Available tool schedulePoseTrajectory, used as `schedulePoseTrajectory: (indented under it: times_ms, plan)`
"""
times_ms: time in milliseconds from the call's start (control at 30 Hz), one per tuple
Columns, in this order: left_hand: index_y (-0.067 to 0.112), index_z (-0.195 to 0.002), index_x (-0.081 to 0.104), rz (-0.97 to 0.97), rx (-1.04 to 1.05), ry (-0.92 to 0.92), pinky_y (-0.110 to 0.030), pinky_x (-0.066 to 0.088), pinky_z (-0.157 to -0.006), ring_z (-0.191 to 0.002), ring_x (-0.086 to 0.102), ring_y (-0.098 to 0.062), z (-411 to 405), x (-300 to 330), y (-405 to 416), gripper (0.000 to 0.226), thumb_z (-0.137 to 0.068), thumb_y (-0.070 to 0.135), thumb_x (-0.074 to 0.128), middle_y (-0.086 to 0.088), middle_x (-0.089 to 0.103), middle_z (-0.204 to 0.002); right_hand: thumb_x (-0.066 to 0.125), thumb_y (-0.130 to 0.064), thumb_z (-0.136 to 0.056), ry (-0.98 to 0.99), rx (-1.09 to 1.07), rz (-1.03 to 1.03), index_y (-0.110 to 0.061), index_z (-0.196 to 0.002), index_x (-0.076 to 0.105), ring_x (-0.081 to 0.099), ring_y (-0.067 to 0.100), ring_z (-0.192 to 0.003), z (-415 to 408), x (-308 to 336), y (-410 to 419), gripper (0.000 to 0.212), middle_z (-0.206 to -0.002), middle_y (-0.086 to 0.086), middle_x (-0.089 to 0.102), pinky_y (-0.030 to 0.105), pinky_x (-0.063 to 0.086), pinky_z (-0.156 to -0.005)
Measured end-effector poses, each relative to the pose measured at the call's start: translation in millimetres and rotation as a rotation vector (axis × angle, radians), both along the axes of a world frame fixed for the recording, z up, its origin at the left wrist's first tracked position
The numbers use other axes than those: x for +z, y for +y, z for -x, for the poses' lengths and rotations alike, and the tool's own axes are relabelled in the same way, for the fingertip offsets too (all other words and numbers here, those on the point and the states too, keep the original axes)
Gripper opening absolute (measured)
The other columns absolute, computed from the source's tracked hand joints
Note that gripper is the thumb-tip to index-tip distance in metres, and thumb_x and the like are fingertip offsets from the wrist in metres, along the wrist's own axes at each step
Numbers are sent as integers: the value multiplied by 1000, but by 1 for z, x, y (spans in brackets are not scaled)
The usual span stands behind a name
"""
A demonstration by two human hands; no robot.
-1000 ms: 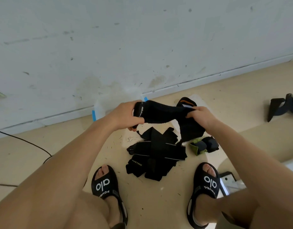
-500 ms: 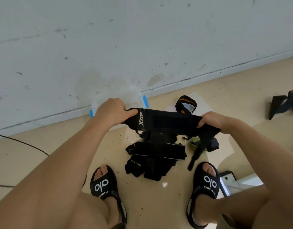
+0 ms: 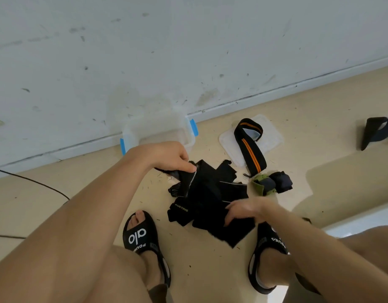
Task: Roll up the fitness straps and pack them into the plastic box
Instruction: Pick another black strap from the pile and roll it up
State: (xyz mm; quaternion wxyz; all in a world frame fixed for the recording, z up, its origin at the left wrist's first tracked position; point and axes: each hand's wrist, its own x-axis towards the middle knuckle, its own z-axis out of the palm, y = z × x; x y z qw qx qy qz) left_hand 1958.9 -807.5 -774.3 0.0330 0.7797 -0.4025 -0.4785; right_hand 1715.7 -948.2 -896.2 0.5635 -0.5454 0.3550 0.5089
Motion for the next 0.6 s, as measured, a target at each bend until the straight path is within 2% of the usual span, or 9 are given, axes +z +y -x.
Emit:
schedulePoseTrajectory:
  times_ms: [67,133,167,267,367,433,600]
  plan:
    - [17,-67,57,-94,-63,-22,-28,40,-60,-55,50,-16,1,5,6,48,-93,56,65,-1,55,-63,74,-16,-93,62,40,-16,-19,-137,58,69,31,-117,10,-17,30,47,-132,12,67,43,57,-103]
    - [18,-68,59,-190,-120,-25,-29,41,-62,-58,49,-17,6,12,12,50,-90,62,65,-4,56,-68,73,-15,-93,80,59,-29,-23,-152,41,59,36,-131,17,-36,58,68,-150,14,53,48,53,-107]
    - [18,-68,60,-234,-159,-18,-29,42,-63,-59,49,-17,11,17,15,52,-89,65,64,-4,57,-69,70,-13,-95,52,56,5,-24,-153,38,56,37,-132,20,-45,69,67,-152,14,49,49,53,-107]
    - [16,-82,69,-355,-274,-2,-27,45,-66,-61,54,-13,34,21,26,52,-89,67,62,-3,64,-77,55,-6,-99,-108,-83,312,-15,-149,46,60,31,-122,18,-72,88,52,-138,13,56,44,56,-102]
    - [16,-99,74,-392,-289,9,-28,50,-71,-68,62,-13,48,20,38,50,-89,64,64,-5,77,-93,56,-10,-101,-189,-232,497,-9,-146,53,62,30,-120,2,-87,92,45,-134,13,62,40,53,-104]
    - [16,-92,73,-391,-273,2,-28,51,-71,-71,63,-13,49,20,45,48,-89,63,65,-3,76,-90,61,-16,-101,-219,-254,549,-9,-145,53,63,28,-119,-10,-93,95,45,-132,12,65,37,53,-102]
    - [15,-83,64,-360,-264,-77,-24,39,-57,-62,53,-10,43,17,51,46,-91,60,65,5,60,-72,72,-20,-95,-169,-311,616,-6,-141,50,61,31,-121,-32,-112,109,53,-133,14,61,38,52,-97]
